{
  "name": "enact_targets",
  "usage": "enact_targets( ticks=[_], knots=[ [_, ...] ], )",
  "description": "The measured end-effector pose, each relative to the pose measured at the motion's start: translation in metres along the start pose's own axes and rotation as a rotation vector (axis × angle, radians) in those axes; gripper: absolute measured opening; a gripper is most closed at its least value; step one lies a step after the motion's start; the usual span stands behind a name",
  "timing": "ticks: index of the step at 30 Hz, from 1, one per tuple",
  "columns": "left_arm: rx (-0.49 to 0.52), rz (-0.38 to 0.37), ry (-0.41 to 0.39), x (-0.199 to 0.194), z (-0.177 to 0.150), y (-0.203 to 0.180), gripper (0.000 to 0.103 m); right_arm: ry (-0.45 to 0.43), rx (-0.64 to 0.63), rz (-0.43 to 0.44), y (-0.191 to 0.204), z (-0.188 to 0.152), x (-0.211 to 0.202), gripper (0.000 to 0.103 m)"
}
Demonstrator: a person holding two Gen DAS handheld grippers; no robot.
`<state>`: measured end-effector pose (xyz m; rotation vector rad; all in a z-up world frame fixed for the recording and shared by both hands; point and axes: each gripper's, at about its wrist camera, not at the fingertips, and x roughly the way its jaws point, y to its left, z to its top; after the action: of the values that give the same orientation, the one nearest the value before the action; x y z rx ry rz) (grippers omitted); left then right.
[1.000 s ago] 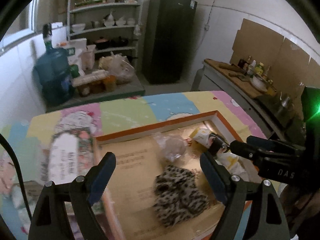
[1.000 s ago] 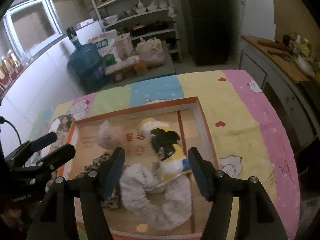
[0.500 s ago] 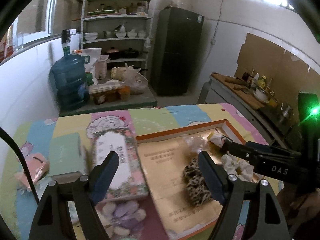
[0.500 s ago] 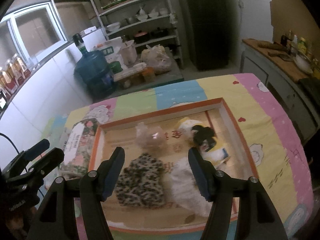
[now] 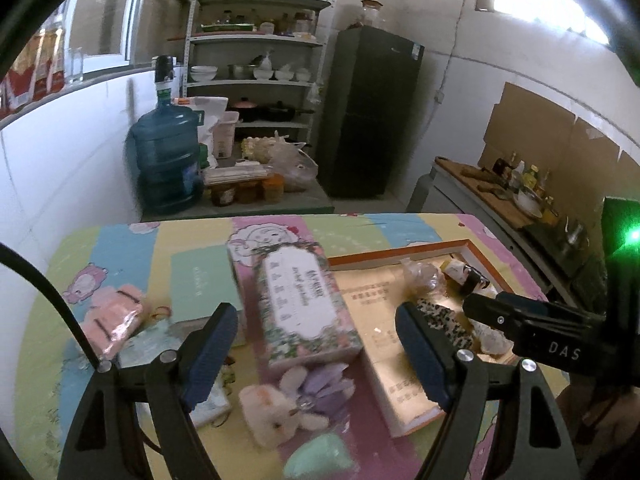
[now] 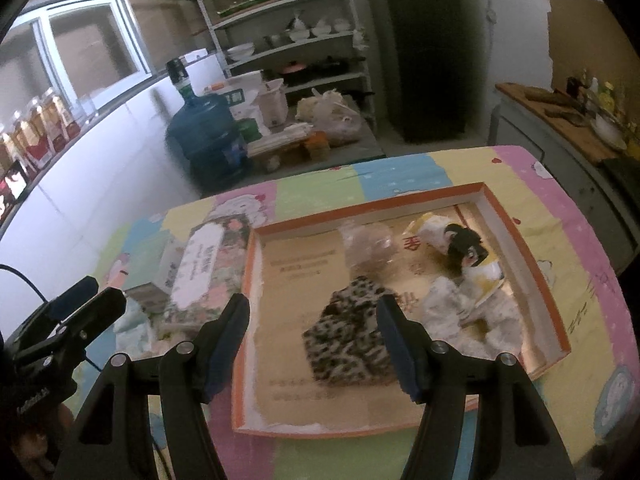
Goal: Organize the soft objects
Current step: 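Move both open grippers back over the remaining table items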
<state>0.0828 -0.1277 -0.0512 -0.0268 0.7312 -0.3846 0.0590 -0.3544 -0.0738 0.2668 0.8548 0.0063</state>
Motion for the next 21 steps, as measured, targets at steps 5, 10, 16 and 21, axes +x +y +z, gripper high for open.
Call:
enact_targets(
  ticks=[5,10,16,21],
  knots=[
    [-0.015,0.007,-0.009,-0.016,-0.008,0.019,0.081,-0.007,-0.012,0.005,0.023,-0.01,-0.007,0.068],
    [-0.04,0.013,-0.017,-0.03,-0.018,0.039,0.081,-0.007,-0.027,0.005,0.044,-0.018,-0.01,0.068],
    [-0.063,0.015,-0.014,-0.042,-0.028,0.062,0.081,-0.001,-0.037,0.004,0.067,-0.034,-0.015,0.068],
    [-0.08,0.027,-0.02,-0.054,-0.036,0.081,0.081,-0.004,-0.047,0.008,0.085,-0.044,-0.018,0.068]
  ],
)
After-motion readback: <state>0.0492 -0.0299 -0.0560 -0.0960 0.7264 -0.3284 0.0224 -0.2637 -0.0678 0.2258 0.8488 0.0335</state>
